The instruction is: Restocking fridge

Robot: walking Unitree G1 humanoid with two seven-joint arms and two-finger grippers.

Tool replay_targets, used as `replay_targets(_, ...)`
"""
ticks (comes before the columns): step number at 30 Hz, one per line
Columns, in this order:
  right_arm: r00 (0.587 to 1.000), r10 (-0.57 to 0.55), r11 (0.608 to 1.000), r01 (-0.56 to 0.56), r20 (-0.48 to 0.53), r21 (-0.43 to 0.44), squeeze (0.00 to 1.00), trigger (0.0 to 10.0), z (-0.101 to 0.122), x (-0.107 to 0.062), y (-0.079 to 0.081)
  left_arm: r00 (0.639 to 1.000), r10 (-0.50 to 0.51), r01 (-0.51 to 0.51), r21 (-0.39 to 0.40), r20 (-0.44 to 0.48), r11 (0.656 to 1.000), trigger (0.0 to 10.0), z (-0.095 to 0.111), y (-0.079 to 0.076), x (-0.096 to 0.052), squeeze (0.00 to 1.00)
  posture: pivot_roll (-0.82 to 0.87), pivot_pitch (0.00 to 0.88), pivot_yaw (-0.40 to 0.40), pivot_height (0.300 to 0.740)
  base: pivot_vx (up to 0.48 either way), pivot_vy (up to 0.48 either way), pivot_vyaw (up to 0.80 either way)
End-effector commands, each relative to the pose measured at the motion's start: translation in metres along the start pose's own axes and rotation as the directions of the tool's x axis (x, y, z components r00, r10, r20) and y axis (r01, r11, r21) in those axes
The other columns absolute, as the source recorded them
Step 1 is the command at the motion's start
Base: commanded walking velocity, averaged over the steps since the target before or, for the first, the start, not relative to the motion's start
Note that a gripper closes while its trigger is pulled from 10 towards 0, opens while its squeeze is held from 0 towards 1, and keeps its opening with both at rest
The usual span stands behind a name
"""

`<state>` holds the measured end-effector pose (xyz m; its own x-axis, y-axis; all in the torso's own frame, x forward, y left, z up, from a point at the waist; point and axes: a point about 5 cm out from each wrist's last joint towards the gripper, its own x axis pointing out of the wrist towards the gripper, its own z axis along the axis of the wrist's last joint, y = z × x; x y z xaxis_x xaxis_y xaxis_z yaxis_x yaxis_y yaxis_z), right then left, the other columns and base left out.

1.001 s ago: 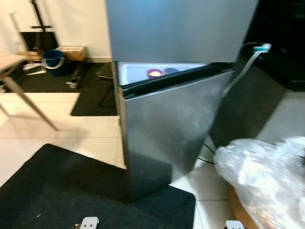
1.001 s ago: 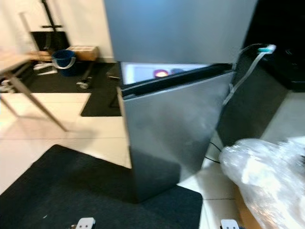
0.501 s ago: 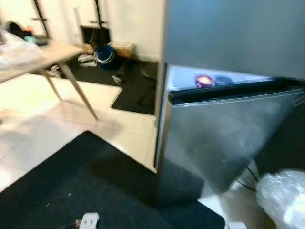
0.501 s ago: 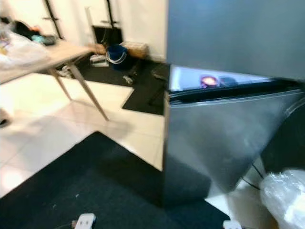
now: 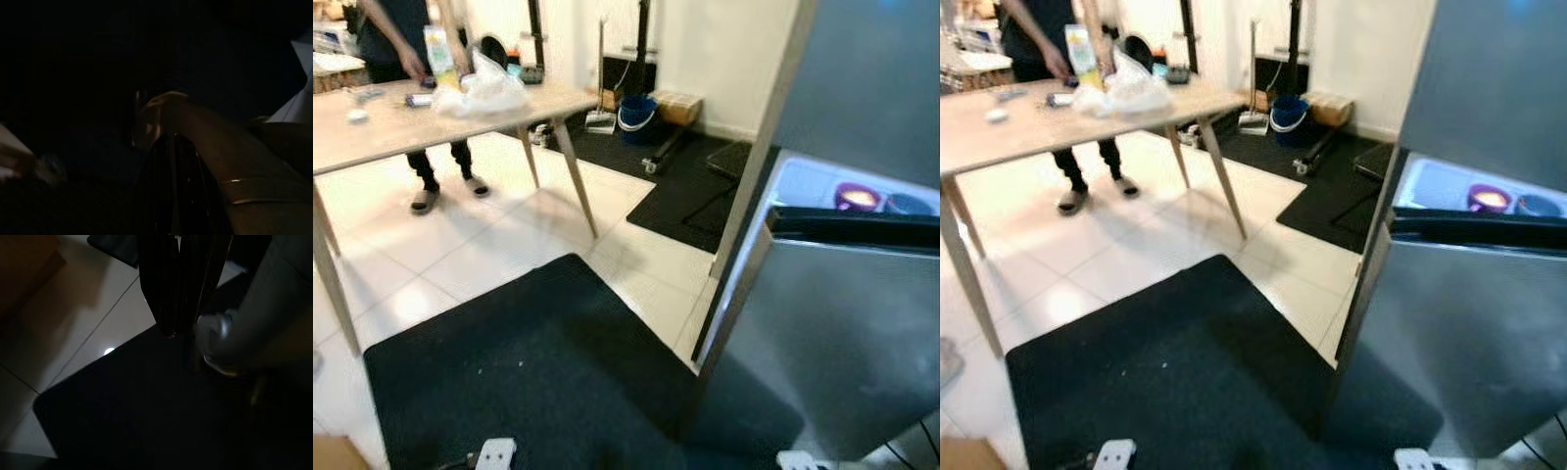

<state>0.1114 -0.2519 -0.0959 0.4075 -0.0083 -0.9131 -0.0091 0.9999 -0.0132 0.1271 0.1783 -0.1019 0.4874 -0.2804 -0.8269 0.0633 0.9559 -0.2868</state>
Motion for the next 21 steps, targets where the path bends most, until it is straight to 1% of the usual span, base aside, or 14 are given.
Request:
replay_targets(1, 0.999, -0.031, 1.000, 0.031, -0.013, -0.005, 0.00, 10.0, -0.003, -0.002, -0.005, 0.999, -0.007, 0.007, -0.012, -0.050, 1.000, 10.0, -0.013, -0.004, -0.001, 0.00, 0.03, 0.000, -0.047, 0.740, 0.000, 0.000, 0.52)
replay_targets(3, 0.999, -0.041, 0.999, 0.040, -0.016, -0.013, 0.00, 10.0, -0.004, -0.002, -0.006, 0.999, -0.008, 0.007, -0.012, -0.051, 1.000, 10.0, -0.013, -0.004, -0.001, 0.00, 0.03, 0.000, -0.047, 0.740, 0.000, 0.000, 0.52)
replay_targets(7, 0.998, -0.063, 0.998, 0.063, -0.009, 0.014, 0.00, 10.0, -0.004, -0.002, -0.007, 0.999, -0.007, 0.006, -0.012, -0.053, 1.000, 10.0, -0.014, -0.004, -0.001, 0.00, 0.03, 0.000, -0.047, 0.740, 0.000, 0.000, 0.00)
replay_targets(10, 0.998, -0.068, 0.997, 0.068, -0.004, 0.020, 0.00, 10.0, -0.003, -0.002, -0.008, 0.998, -0.004, 0.003, -0.013, -0.055, 1.000, 10.0, -0.014, -0.004, -0.001, 0.00, 0.03, 0.000, -0.049, 0.740, 0.000, 0.000, 0.00)
replay_targets(12, 0.993, -0.109, 0.992, 0.107, 0.036, 0.069, 0.00, 10.0, 0.004, -0.003, -0.014, 0.998, 0.002, -0.003, -0.012, -0.057, 1.000, 10.0, -0.014, -0.003, -0.001, 0.00, 0.04, 0.000, -0.047, 0.740, 0.000, 0.000, 0.00)
replay_targets(13, 0.992, -0.118, 0.990, 0.114, 0.044, 0.077, 0.00, 10.0, 0.006, -0.003, -0.015, 0.998, 0.002, -0.003, -0.012, -0.056, 1.000, 10.0, -0.013, -0.003, -0.001, 0.00, 0.04, 0.000, -0.047, 0.740, 0.000, 0.000, 0.00)
replay_targets(17, 0.991, -0.122, 0.990, 0.117, 0.059, 0.080, 0.00, 10.0, 0.011, -0.002, -0.015, 0.998, 0.005, -0.005, -0.011, -0.056, 1.000, 10.0, -0.012, -0.002, -0.001, 0.00, 0.04, 0.000, -0.043, 0.740, 0.000, 0.000, 0.00)
replay_targets(21, 0.990, -0.129, 0.988, 0.124, 0.055, 0.087, 0.00, 10.0, 0.011, -0.002, -0.014, 0.999, 0.010, -0.010, -0.017, -0.054, 1.000, 10.0, -0.012, -0.002, -0.001, 0.00, 0.04, 0.000, -0.042, 0.740, 0.000, 0.000, 0.00)
